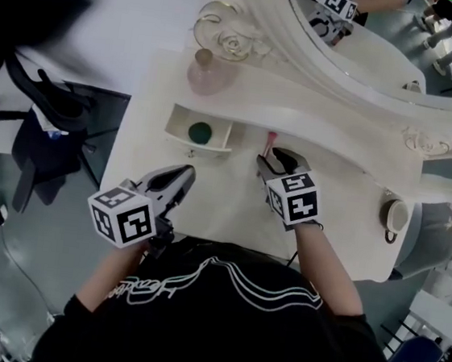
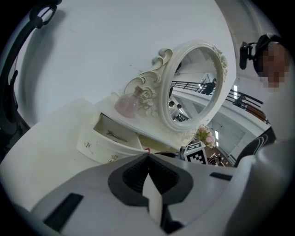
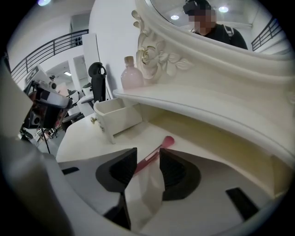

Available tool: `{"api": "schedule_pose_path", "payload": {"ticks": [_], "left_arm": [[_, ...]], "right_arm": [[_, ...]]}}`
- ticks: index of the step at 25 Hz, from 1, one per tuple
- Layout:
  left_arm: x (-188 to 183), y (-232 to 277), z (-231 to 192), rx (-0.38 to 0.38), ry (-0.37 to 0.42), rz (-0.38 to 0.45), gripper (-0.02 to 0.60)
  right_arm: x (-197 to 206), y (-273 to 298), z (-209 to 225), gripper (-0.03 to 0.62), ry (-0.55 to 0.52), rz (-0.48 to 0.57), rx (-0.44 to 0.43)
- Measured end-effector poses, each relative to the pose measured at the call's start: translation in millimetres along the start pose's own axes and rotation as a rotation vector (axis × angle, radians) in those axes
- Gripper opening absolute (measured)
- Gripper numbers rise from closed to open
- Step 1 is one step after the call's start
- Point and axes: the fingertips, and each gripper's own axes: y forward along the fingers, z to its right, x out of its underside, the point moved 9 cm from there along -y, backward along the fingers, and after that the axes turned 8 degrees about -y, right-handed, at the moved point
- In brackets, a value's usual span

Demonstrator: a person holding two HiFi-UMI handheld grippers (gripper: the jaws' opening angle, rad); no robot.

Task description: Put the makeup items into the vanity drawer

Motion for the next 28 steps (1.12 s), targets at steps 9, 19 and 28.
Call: {"api": "schedule_pose_path", "payload": {"ticks": [9, 19, 28], "left_arm": [[-4, -1, -8, -0.010, 0.000, -0.007, 0.021], [-4, -2, -9, -0.006, -0.001, -0.009, 0.021], [-4, -3, -9, -0.004, -0.010, 0.009, 0.021]], "right_arm": [[3, 12, 0, 0.132, 0.051, -0.035, 0.070], [5, 10, 2, 0.064, 0.067, -0.044, 0.084], [-3, -8, -2, 0.064, 0.042, -0.013, 0.011]]}}
